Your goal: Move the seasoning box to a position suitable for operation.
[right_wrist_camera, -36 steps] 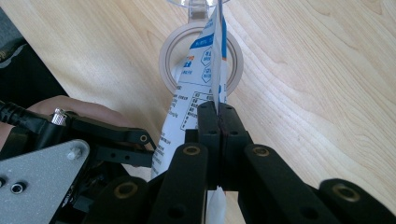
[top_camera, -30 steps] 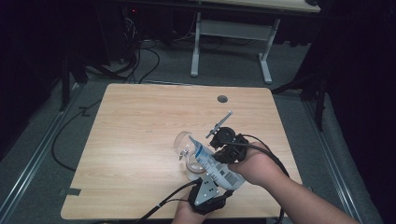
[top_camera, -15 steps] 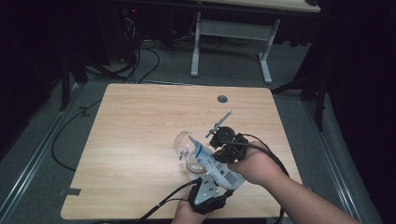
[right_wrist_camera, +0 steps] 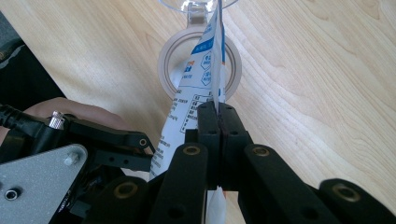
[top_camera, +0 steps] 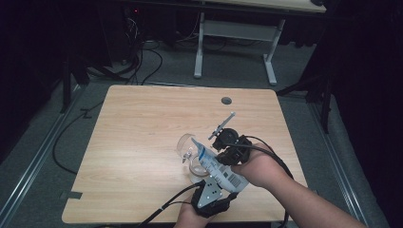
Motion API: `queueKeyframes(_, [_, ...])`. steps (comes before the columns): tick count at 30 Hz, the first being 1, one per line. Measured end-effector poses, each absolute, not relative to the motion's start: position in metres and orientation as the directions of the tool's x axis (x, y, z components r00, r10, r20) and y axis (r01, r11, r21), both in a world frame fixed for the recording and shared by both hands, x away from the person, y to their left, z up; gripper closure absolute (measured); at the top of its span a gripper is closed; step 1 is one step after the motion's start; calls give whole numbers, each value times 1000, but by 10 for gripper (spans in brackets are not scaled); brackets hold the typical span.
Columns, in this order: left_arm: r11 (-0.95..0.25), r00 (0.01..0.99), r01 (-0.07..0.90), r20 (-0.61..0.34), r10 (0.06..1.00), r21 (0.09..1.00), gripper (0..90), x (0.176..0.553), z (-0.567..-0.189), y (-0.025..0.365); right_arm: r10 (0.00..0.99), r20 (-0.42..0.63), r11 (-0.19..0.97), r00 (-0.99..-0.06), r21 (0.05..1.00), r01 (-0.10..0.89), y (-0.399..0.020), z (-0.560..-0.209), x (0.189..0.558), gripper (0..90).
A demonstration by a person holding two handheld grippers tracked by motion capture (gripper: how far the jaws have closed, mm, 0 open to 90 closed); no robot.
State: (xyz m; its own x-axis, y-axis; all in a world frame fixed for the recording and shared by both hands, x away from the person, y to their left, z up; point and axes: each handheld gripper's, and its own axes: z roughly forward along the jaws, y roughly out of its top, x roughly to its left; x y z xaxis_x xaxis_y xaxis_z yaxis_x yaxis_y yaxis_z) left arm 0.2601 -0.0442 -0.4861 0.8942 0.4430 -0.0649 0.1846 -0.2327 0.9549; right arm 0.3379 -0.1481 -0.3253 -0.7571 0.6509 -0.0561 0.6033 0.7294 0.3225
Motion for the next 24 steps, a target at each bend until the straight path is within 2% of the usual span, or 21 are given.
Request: queueKeyframes(24, [-235, 895, 182, -62, 443, 955, 613, 260, -486, -44, 635, -66, 746, -770, 313, 588, -146, -326, 338, 899])
